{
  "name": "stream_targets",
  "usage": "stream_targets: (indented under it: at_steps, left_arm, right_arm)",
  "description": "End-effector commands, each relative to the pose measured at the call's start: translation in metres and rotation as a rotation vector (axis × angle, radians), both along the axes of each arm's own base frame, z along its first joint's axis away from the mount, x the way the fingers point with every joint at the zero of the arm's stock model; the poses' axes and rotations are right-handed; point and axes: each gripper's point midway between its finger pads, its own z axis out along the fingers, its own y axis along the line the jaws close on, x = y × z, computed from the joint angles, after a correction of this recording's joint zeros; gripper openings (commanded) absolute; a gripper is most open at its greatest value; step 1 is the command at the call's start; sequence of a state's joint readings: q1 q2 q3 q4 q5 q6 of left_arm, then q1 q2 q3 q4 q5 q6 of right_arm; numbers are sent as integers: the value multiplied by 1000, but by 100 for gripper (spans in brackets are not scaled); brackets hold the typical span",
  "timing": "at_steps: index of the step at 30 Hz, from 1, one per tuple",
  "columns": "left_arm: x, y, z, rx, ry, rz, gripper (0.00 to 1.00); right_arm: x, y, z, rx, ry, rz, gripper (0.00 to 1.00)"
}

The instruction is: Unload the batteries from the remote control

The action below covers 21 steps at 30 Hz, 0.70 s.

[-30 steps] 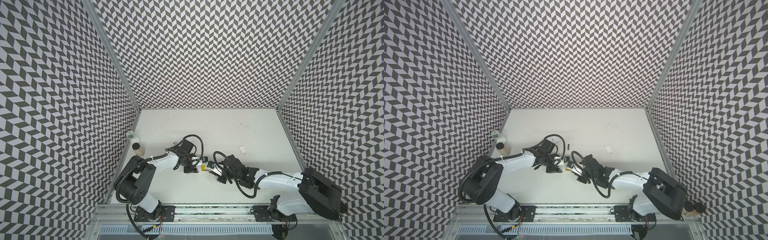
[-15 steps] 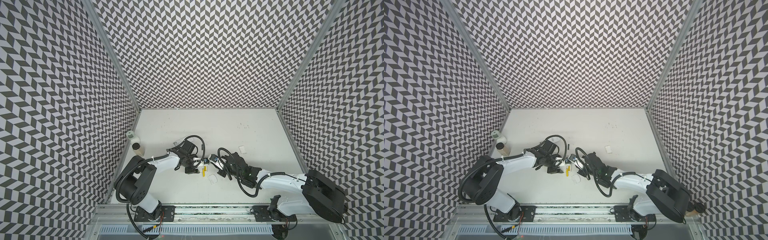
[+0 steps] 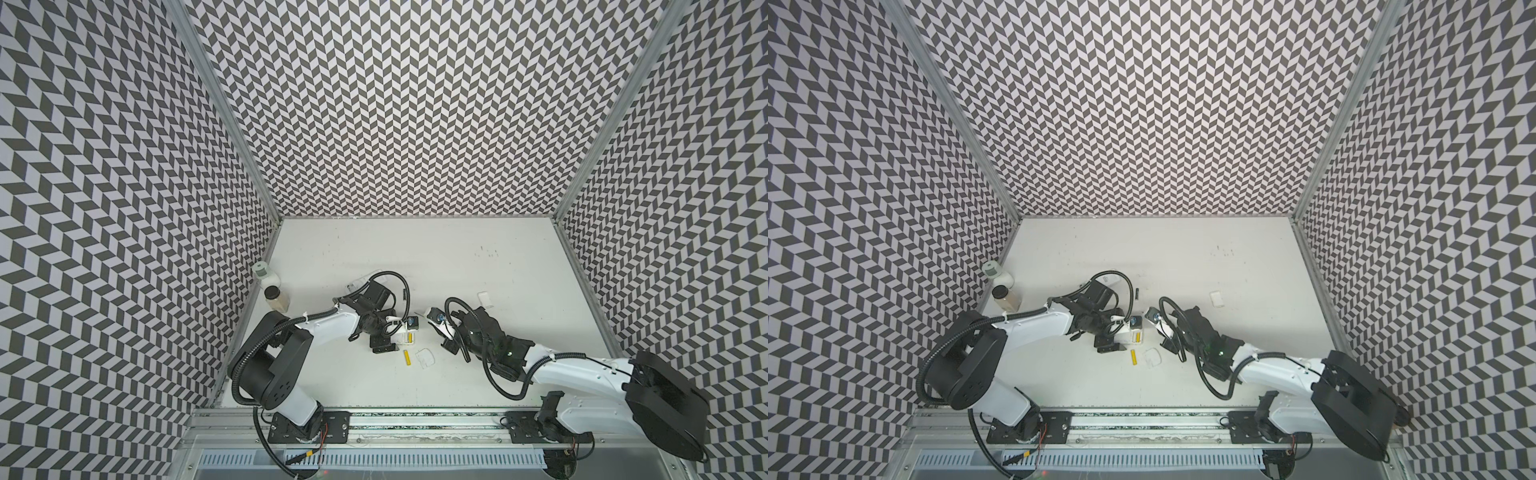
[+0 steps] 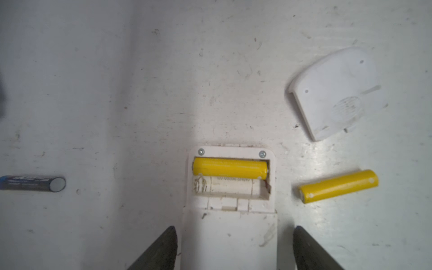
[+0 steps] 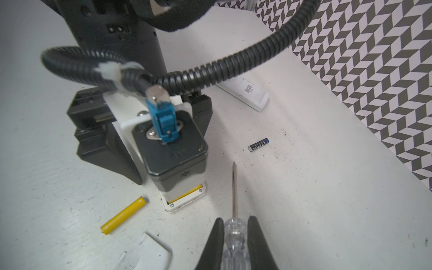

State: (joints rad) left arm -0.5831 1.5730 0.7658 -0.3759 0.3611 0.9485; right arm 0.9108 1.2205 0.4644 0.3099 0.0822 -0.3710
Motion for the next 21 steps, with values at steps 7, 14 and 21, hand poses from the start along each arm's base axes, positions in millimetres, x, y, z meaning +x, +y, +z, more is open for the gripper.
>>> stream_targets:
  at_steps: [7,14,21]
  left_arm:
    - [2,-8,11,-20,-2,5,84]
    - [9,-5,23,-34,-32,35,89]
    - [26,13,45,-85,-63,115,100]
  right_arm:
    - [-4,-9,19,57,7,-8,0]
    - [-29,3,0,-47,103,167,0]
    - [-57,16,-13,-70,199,331,0]
